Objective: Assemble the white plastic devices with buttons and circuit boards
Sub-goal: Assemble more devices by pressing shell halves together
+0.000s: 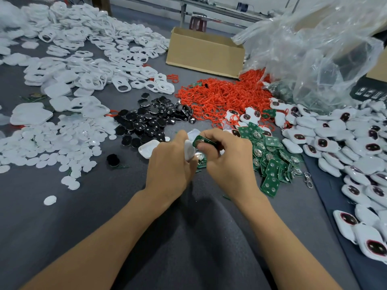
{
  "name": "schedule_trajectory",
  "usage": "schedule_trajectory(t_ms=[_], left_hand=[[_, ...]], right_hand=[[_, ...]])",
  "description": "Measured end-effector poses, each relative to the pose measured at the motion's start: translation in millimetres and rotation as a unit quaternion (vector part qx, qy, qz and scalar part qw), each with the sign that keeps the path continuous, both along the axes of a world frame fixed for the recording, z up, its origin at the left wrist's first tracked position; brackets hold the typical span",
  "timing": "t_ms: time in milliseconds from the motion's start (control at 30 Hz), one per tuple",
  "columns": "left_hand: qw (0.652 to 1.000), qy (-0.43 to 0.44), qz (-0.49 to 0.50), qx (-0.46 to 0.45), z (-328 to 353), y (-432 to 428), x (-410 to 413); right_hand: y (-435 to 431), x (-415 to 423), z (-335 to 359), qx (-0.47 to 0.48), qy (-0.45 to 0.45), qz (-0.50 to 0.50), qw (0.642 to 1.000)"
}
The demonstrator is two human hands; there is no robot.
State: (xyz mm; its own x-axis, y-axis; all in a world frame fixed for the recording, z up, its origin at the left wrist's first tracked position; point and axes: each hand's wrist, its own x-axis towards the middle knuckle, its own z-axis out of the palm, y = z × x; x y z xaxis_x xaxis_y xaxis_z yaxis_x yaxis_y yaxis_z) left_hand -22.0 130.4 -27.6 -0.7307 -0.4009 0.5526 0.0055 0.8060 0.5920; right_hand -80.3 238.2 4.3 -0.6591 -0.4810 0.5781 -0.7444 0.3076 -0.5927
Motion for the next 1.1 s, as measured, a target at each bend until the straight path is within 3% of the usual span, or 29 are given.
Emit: schedule_trajectory(t_ms=[333,867,1100], left_hand=[[0.998,-0.022,-0.017,0.061,1.5,0.9,0.8],[0.998,-0.013,-0.041,0.055,-3.0,-2.4,-1.7],[0.995,-0.004,-0.046,0.093,0.1,-0.2,-0.7]], right_hand=[[7.4,-8.8,-1.4,0.001,-0.072,0.052,0.996],[11.4,-12.5,0.3,0.005,-0.103,0.078,0.992],[12.8,-12.6,4.3,-0.004,-0.114,0.093,0.989]])
